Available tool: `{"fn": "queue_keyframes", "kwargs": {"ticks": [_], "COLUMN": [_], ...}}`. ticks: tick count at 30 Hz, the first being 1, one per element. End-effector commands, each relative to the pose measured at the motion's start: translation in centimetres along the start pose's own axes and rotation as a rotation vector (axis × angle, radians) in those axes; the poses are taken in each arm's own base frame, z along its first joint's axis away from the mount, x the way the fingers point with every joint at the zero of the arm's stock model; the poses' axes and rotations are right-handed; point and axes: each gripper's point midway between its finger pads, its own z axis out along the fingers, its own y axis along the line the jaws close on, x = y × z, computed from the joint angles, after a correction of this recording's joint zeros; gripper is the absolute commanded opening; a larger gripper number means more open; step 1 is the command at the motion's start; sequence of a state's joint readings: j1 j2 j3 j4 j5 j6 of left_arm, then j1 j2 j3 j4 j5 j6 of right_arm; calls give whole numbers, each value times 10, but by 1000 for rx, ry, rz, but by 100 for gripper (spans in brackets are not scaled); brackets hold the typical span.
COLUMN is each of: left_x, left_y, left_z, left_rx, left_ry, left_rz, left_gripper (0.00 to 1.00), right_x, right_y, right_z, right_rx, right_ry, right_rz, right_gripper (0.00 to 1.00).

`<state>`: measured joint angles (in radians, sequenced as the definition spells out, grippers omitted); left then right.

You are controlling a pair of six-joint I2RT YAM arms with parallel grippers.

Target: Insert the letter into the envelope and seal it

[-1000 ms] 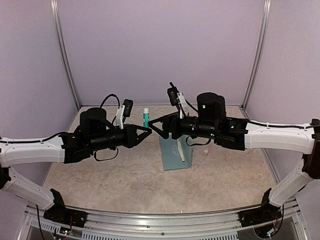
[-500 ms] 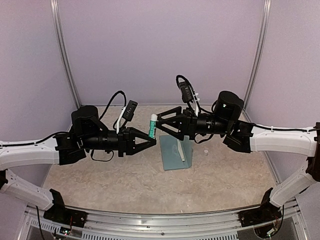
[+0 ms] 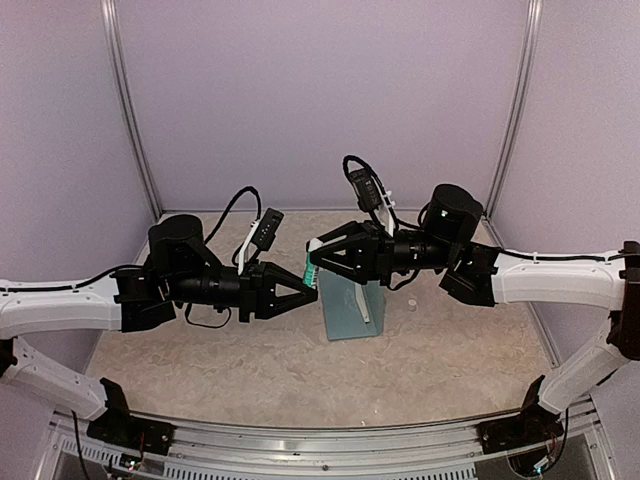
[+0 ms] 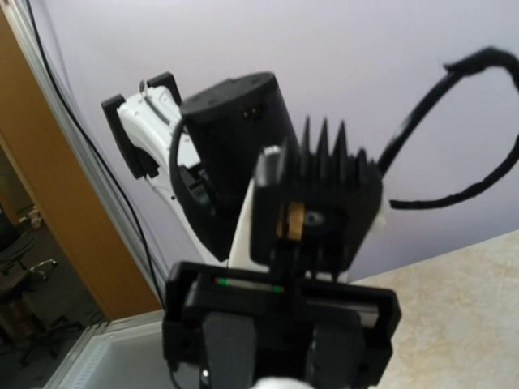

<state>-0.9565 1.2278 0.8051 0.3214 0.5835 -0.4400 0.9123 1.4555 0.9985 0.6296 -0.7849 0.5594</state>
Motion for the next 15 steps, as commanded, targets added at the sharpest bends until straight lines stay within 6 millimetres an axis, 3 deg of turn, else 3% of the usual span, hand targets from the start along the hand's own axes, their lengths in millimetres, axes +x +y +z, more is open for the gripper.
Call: {"fn": "queue_keyframes", "kwargs": {"ticks": [1, 7, 11, 15], "left_x": [-13, -14, -17, -24], "left_y": [-9, 0, 20, 45], "left_z": [1, 1, -3, -13], "left_rx": [26, -26, -145, -310], "left_ry": [-27, -38, -70, -120], "left_rz": [42, 45, 41, 33], "left_gripper": [0, 0, 0, 0], "right_x": [-4, -7, -8, -2], "right_y": [6, 3, -18, -54], "right_z": [5, 3, 4, 9], "right_rx": [-49, -18, 124, 373], "right_ry": [1, -14, -16, 20], "right_rz": [-9, -11, -3, 19], "right_gripper": [33, 6, 0, 0]}}
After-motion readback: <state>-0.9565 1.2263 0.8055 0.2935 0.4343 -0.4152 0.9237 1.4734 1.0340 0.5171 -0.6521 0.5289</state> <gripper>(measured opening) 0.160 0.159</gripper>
